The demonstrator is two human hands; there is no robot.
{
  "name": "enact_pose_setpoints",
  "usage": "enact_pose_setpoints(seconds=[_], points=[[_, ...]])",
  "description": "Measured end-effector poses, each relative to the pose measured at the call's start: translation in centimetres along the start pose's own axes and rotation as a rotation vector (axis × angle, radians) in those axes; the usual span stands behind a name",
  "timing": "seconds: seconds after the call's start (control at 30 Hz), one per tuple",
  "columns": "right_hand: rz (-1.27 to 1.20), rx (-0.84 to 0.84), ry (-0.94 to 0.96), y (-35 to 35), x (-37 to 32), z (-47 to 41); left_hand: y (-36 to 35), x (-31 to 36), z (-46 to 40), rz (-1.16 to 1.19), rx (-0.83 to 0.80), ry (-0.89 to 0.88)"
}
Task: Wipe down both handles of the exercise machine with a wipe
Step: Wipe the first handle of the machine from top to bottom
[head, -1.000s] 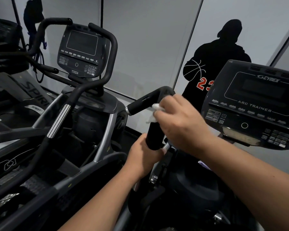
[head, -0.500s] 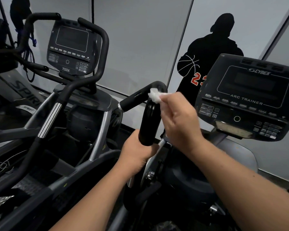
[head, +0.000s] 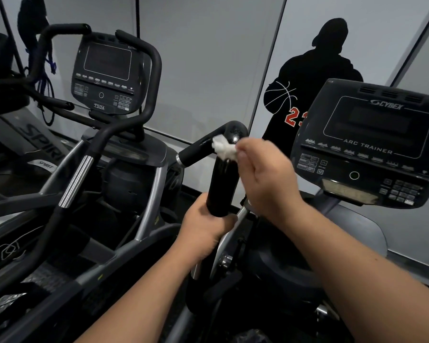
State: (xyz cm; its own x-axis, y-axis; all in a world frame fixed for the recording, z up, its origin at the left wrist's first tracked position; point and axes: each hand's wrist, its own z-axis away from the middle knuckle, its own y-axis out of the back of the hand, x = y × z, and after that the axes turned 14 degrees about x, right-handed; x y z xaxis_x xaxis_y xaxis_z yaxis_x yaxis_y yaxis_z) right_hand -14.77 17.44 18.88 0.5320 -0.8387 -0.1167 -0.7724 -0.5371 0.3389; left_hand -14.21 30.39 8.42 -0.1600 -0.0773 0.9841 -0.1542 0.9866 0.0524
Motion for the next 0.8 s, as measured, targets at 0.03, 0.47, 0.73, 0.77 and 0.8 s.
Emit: enact_pose_setpoints(seconds=[0.03, 0.47, 0.73, 0.77, 0.8], points=[[-0.013, 0.010, -0.043, 0.0, 0.1, -0.7, 0.0, 0.1, 0.0, -0.032, 0.013, -0.013], [0.416, -0.359, 0.740, -0.6, -5.1, -1.1, 0.7, 1.5, 0.8, -0.099, -0.071, -0.211], [0.706, -0.749, 0.819, -1.7, -8.7, -3.0, 0.2, 0.9, 0.1, -0.300, 0.018, -0.296], [0.713, -0.787, 0.815, -1.9, -9.0, -2.8, 0.2, 0.7, 0.2, -0.313, 0.017, -0.295], [0.718, -0.769, 0.767, -2.2, -8.9, -3.4, 0.1, 0.8, 0.3, -0.286, -0.002, -0.279]])
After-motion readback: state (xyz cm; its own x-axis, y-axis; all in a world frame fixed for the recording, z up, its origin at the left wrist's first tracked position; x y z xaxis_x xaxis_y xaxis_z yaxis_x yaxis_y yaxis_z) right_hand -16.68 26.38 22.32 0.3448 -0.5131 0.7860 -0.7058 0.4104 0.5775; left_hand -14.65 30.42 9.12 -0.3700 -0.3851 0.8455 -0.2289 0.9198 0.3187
